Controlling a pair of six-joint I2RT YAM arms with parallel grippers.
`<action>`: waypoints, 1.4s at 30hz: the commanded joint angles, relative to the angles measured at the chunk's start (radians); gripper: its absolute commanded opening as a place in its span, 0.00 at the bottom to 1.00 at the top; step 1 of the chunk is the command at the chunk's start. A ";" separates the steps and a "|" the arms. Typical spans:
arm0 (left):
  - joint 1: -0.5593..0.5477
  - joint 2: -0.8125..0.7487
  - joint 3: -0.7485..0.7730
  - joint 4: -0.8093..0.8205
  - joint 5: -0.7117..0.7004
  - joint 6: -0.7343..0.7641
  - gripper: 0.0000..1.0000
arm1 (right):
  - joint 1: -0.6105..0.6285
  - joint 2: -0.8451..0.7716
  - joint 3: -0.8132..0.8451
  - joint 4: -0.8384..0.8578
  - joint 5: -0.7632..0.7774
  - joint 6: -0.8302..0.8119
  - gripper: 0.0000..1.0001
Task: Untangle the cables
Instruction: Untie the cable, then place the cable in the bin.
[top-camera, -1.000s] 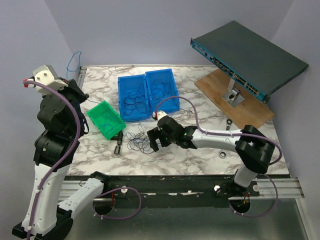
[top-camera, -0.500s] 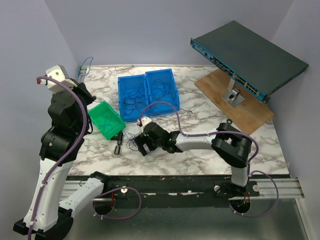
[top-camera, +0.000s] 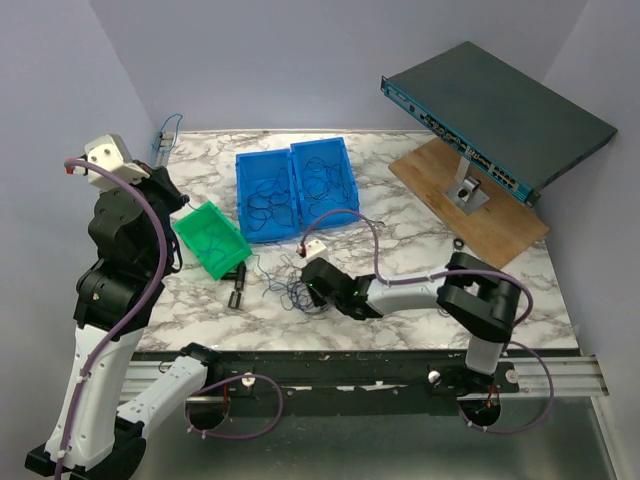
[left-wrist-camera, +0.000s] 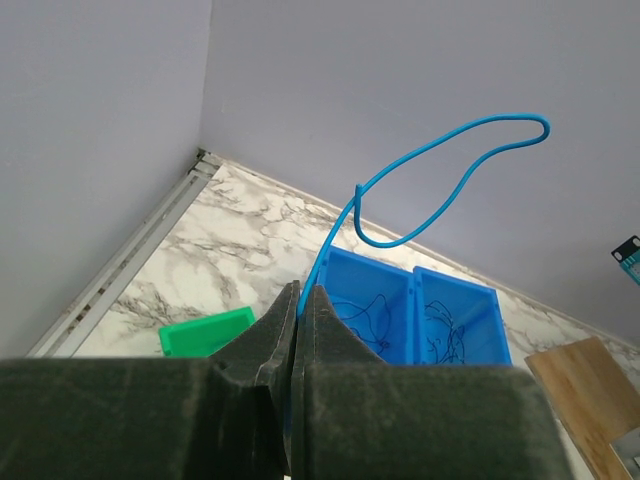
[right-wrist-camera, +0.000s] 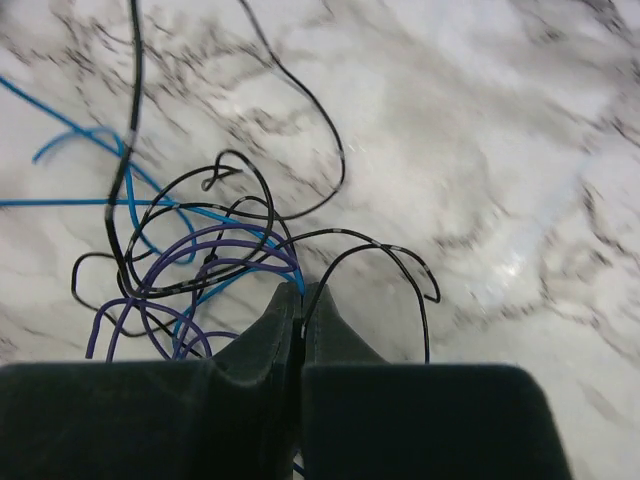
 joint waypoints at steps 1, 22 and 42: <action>0.007 0.005 0.028 -0.027 0.014 -0.021 0.00 | -0.016 -0.109 -0.166 -0.158 0.134 0.120 0.01; 0.007 -0.010 -0.030 -0.047 -0.001 -0.031 0.00 | -0.319 -0.470 -0.404 -0.191 0.236 0.341 0.01; 0.010 0.120 0.165 -0.074 -0.034 0.095 0.00 | -0.317 -0.570 -0.587 0.227 -0.192 0.099 0.45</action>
